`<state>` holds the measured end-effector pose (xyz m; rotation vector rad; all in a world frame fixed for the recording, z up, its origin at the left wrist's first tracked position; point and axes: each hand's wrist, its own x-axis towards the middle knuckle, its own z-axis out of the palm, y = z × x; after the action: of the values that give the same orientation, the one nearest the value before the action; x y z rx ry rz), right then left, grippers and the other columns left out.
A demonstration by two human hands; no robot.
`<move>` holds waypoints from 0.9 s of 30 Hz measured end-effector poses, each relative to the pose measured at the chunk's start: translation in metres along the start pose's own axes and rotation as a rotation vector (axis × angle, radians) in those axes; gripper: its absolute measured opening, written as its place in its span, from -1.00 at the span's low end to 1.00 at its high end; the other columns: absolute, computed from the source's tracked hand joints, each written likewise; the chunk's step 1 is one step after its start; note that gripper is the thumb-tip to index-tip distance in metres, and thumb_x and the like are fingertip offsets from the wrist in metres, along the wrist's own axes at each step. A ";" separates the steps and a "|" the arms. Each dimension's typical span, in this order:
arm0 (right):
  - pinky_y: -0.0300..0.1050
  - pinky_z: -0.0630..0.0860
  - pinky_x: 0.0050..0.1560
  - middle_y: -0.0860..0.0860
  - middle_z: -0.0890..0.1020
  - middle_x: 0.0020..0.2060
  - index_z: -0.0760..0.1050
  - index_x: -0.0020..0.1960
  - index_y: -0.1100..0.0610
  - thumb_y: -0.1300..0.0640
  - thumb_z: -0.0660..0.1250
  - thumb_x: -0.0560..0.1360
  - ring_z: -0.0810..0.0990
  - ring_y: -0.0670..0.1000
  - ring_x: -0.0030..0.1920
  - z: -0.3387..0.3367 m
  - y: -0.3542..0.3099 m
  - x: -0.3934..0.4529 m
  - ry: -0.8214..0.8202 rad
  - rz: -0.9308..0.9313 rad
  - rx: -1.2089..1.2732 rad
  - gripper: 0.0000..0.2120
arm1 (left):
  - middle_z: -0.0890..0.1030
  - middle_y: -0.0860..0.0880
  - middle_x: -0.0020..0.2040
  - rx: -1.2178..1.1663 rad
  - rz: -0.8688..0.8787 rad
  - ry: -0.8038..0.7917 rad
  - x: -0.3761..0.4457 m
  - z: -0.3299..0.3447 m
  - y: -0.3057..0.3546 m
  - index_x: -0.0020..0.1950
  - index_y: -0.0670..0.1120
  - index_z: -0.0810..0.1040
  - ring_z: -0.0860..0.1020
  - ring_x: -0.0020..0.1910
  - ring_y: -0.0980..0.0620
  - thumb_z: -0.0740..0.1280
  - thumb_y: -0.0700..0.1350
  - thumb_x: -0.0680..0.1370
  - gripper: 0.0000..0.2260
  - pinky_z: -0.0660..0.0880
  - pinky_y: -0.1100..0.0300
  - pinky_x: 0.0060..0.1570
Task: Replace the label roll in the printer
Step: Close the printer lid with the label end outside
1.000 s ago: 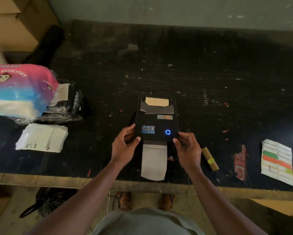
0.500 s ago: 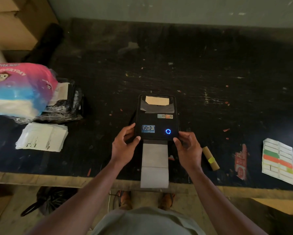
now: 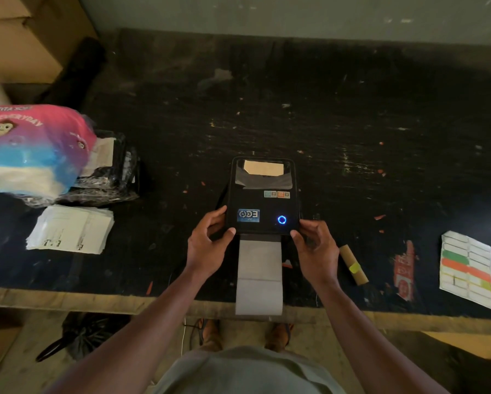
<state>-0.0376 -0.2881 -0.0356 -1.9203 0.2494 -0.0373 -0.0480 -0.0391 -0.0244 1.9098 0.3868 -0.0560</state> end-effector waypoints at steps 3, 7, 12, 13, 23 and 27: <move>-0.48 0.59 0.02 -0.22 0.65 0.10 0.54 0.25 -0.03 0.21 0.49 0.57 0.65 -0.35 0.13 0.000 0.000 0.000 0.000 -0.002 0.004 -0.68 | 0.59 0.18 0.33 0.003 -0.007 0.002 0.000 0.000 0.000 0.53 0.11 0.45 0.55 0.24 0.34 0.49 -0.17 0.59 -0.46 0.50 0.44 0.10; -0.50 0.57 0.00 -0.22 0.64 0.08 0.53 0.24 -0.05 0.21 0.49 0.57 0.64 -0.39 0.09 0.000 0.000 -0.001 0.004 -0.010 -0.002 -0.68 | 0.56 0.24 0.30 0.010 -0.005 0.002 0.000 0.000 -0.001 0.52 0.13 0.45 0.51 0.18 0.45 0.49 -0.16 0.59 -0.47 0.49 0.54 -0.01; -0.48 0.59 -0.01 -0.21 0.63 0.09 0.54 0.26 0.00 0.21 0.49 0.57 0.66 -0.29 0.09 0.000 0.000 0.000 0.003 -0.034 -0.024 -0.69 | 0.58 0.19 0.35 0.012 0.008 0.003 0.001 0.000 -0.002 0.52 0.14 0.45 0.54 0.22 0.38 0.49 -0.15 0.59 -0.47 0.48 0.54 0.00; -0.50 0.57 0.00 -0.22 0.63 0.09 0.54 0.26 0.00 0.22 0.49 0.57 0.65 -0.33 0.09 0.000 0.000 -0.001 0.001 -0.034 -0.021 -0.68 | 0.58 0.17 0.37 0.009 0.010 0.004 0.001 0.001 -0.002 0.52 0.15 0.45 0.56 0.26 0.32 0.49 -0.15 0.59 -0.47 0.48 0.51 0.04; -0.54 0.55 -0.02 -0.23 0.63 0.10 0.51 0.24 -0.10 0.21 0.50 0.56 0.65 -0.31 0.10 0.001 -0.001 -0.001 0.013 -0.032 -0.019 -0.65 | 0.57 0.32 0.25 -0.013 -0.010 0.006 0.002 0.001 -0.005 0.50 0.16 0.47 0.51 0.16 0.59 0.50 -0.16 0.58 -0.46 0.44 0.63 -0.01; -0.51 0.57 -0.01 -0.22 0.63 0.10 0.51 0.24 -0.11 0.21 0.50 0.56 0.65 -0.28 0.12 0.001 0.000 -0.001 0.006 -0.023 -0.017 -0.65 | 0.59 0.28 0.25 -0.016 0.000 0.010 0.001 0.002 -0.003 0.49 0.15 0.47 0.52 0.17 0.57 0.49 -0.18 0.58 -0.47 0.44 0.63 0.00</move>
<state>-0.0382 -0.2872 -0.0353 -1.9404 0.2320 -0.0568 -0.0482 -0.0393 -0.0281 1.8951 0.3931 -0.0427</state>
